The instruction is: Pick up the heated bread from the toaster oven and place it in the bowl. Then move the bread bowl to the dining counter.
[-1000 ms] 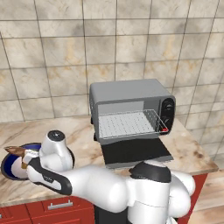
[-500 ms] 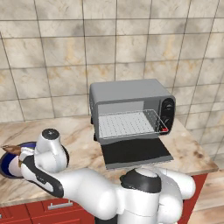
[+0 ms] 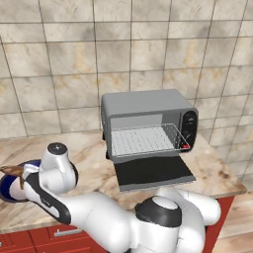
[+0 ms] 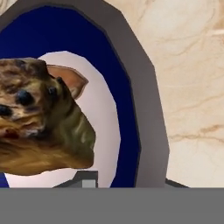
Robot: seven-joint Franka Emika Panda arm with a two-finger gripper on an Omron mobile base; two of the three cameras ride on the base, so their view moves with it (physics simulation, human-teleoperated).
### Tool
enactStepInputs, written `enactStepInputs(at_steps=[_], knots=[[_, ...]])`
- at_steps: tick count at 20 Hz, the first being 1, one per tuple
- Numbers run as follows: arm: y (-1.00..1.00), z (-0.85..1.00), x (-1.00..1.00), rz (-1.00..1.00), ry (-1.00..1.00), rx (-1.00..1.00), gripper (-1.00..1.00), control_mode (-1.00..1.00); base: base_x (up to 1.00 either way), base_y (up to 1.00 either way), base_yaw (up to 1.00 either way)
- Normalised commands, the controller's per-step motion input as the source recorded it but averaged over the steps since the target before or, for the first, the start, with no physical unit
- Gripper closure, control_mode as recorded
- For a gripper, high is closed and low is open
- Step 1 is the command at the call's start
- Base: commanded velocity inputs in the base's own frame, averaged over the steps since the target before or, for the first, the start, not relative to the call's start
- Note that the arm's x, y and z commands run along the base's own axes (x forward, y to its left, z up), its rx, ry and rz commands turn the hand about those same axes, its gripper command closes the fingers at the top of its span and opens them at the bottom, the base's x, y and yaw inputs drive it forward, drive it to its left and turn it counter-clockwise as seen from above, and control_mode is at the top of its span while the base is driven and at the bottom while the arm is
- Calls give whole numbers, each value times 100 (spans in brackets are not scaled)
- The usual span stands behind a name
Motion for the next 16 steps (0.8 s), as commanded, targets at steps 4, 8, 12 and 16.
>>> enactStepInputs(at_steps=[4,8,12,16], knots=[[-35,0,-7,-4,-4,1,100,-100,0,0,0],[-47,3,-11,-10,-10,4,100,-100,0,0,0],[-52,11,-12,-15,-13,7,100,-100,0,0,0],[-48,16,-11,-20,-12,11,100,-100,0,0,0]])
